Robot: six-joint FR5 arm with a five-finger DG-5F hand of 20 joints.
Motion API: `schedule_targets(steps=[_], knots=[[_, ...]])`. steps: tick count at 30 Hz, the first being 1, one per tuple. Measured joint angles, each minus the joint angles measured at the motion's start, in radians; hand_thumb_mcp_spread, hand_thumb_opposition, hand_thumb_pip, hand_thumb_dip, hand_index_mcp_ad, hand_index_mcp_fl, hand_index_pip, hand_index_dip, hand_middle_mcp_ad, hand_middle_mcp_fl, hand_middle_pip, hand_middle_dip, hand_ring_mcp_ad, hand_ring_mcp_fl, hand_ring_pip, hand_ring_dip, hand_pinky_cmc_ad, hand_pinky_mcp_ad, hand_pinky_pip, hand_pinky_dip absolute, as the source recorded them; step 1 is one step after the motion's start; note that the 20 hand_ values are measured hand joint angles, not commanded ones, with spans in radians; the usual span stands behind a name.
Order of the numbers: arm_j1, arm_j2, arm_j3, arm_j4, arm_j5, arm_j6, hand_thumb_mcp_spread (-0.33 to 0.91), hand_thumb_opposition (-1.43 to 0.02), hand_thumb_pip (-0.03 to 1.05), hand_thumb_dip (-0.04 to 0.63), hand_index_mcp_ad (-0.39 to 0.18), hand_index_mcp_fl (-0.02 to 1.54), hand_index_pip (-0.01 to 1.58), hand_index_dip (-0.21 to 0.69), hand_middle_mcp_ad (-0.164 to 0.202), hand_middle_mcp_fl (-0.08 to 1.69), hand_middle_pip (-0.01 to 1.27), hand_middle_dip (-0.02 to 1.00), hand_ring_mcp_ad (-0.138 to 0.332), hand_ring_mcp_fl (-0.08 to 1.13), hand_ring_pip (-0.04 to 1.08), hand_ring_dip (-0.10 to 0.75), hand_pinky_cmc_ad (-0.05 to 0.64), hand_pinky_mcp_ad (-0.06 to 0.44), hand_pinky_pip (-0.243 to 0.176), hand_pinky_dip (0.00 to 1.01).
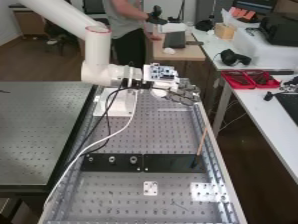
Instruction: Grab the pcb board and place it in the clear container
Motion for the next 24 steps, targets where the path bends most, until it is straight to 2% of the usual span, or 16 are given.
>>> schedule_targets(steps=[4, 8, 10, 14, 24], knots=[[0.000, -0.008, 0.026, -0.053, -0.012, 0.002, 0.61, -0.89, 0.28, 0.227, -0.188, 0.31, 0.53, 0.298, 0.061, -0.01, 0.14, 0.12, 0.199, 0.02, 0.08, -0.005, 0.227, 0.161, -0.091, 0.18], [-0.001, -0.006, 0.030, -0.069, -0.016, 0.007, 0.56, -0.85, 0.28, 0.199, -0.152, 0.17, 0.29, 0.354, 0.061, -0.01, 0.13, 0.13, 0.201, 0.01, 0.08, -0.005, 0.227, 0.161, -0.094, 0.18], [-0.003, 0.001, 0.021, -0.065, -0.011, 0.008, 0.55, -0.83, 0.27, 0.194, -0.145, 0.10, 0.23, 0.367, 0.058, -0.01, 0.13, 0.12, 0.197, 0.01, 0.08, -0.005, 0.227, 0.161, -0.094, 0.18], [-0.009, 0.016, -0.001, -0.049, -0.001, 0.013, 0.55, -0.81, 0.27, 0.180, -0.140, 0.08, 0.15, 0.412, 0.058, -0.01, 0.13, 0.12, 0.201, 0.00, 0.08, -0.005, 0.227, 0.161, -0.096, 0.18], [-0.011, 0.056, -0.047, 0.000, 0.020, 0.005, 0.54, -0.77, 0.27, 0.180, -0.138, 0.07, 0.12, 0.443, 0.058, -0.01, 0.11, 0.12, 0.199, 0.00, 0.07, -0.005, 0.227, 0.161, -0.096, 0.18]])
